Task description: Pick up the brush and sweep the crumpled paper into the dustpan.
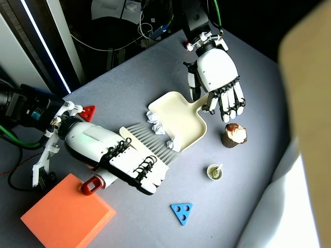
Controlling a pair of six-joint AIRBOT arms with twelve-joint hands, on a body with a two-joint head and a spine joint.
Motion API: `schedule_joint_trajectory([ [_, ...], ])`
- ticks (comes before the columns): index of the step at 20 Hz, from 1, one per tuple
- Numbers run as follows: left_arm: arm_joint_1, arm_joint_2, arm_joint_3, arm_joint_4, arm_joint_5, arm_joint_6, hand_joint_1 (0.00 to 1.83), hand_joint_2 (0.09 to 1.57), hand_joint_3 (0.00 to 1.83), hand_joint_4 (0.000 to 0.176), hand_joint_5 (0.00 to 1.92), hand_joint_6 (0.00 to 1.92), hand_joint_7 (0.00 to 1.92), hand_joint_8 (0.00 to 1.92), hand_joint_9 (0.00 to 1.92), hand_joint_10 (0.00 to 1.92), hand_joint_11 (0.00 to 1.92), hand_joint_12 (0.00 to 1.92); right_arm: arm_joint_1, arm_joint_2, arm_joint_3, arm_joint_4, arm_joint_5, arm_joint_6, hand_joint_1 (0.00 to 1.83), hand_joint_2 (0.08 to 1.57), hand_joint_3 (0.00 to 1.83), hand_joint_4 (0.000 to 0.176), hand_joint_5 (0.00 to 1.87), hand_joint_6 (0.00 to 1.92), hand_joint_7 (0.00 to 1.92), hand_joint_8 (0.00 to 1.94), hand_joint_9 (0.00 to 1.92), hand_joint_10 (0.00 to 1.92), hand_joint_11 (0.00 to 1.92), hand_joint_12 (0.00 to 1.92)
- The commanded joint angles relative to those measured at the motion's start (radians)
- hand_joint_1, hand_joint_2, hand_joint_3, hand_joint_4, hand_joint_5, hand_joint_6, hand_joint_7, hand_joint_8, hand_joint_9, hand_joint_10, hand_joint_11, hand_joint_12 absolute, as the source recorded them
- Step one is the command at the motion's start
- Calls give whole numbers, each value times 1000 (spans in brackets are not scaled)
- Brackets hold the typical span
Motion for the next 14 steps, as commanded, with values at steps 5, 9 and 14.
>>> schedule_joint_trajectory([
  [5,-15,2,4,49,-58,3,1172,1036,0,0,1170,655,417,3,327,2,18,584,0,13,0,-74,102,-4,1092,976,0,0,417,8,443,9,419,11,375,80],
  [9,-17,1,4,49,-58,3,1167,1033,0,0,1179,639,417,4,303,5,0,584,0,17,1,-83,102,-4,1172,976,0,0,771,12,852,15,841,22,634,169],
  [14,-15,-1,0,45,-57,3,1154,1028,0,0,1193,618,430,1,312,1,3,650,-1,27,-1,-109,102,0,1218,983,0,0,1385,220,914,1700,821,1809,608,1895],
])
